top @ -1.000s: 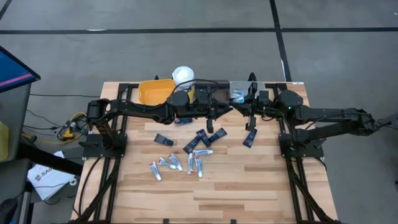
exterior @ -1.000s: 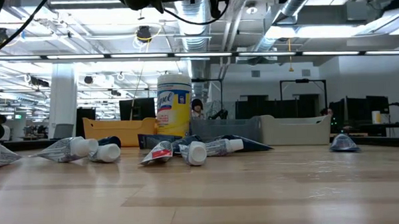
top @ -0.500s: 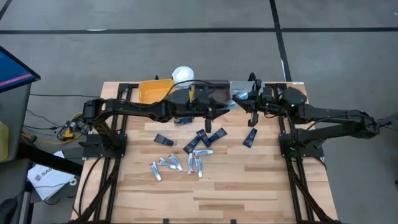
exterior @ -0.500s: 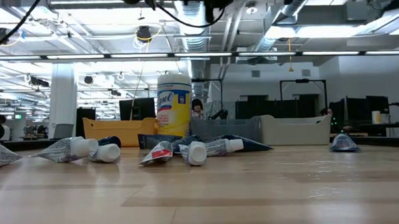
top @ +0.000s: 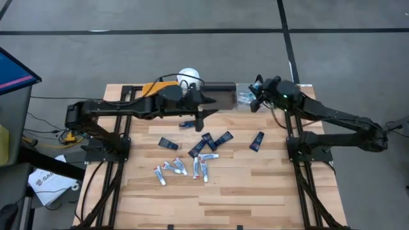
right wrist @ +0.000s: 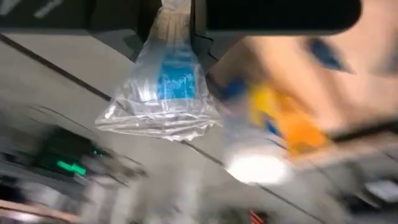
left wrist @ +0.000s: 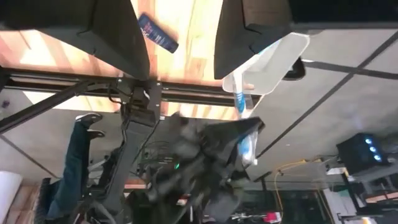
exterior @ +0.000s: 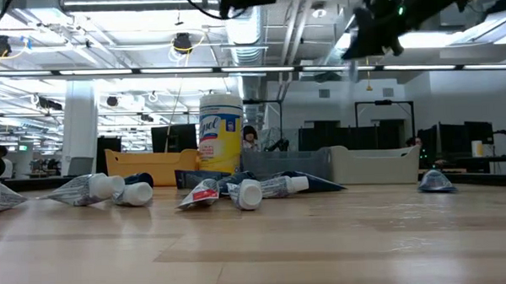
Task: Pick & Place Travel size toiletries
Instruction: Put the light blue toothbrush into the gray bin
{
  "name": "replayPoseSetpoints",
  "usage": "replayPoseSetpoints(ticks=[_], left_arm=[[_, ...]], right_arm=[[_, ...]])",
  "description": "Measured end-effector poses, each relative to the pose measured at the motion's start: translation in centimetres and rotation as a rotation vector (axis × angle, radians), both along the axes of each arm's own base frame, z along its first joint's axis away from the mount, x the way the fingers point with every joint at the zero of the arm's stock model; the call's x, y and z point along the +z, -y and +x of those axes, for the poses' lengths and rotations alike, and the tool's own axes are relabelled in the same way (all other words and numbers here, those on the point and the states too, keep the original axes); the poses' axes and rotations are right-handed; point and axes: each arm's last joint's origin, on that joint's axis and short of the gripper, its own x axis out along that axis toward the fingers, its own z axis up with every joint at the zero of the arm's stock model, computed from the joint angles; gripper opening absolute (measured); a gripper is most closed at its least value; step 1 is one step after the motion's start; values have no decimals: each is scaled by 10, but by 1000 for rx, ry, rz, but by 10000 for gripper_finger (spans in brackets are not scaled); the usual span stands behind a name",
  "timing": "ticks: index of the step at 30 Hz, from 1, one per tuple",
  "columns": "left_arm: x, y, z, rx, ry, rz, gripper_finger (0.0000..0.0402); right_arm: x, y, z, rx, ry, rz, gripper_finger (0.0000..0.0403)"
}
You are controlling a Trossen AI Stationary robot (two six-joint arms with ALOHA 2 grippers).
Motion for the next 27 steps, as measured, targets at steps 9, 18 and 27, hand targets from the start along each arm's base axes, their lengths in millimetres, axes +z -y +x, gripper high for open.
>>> replayPoseSetpoints(ticks=[9,18,27], left_arm=[[18,3,-21,-1,16,-7,178],[16,3,-20,-1,4,-10,171],[16,3,-20,-3,4,-10,173]], right_arm=[[-35,36,4,-198,-398,-76,33],[-60,57,13,-218,-704,-164,39],[-79,68,18,-215,-779,-118,62]])
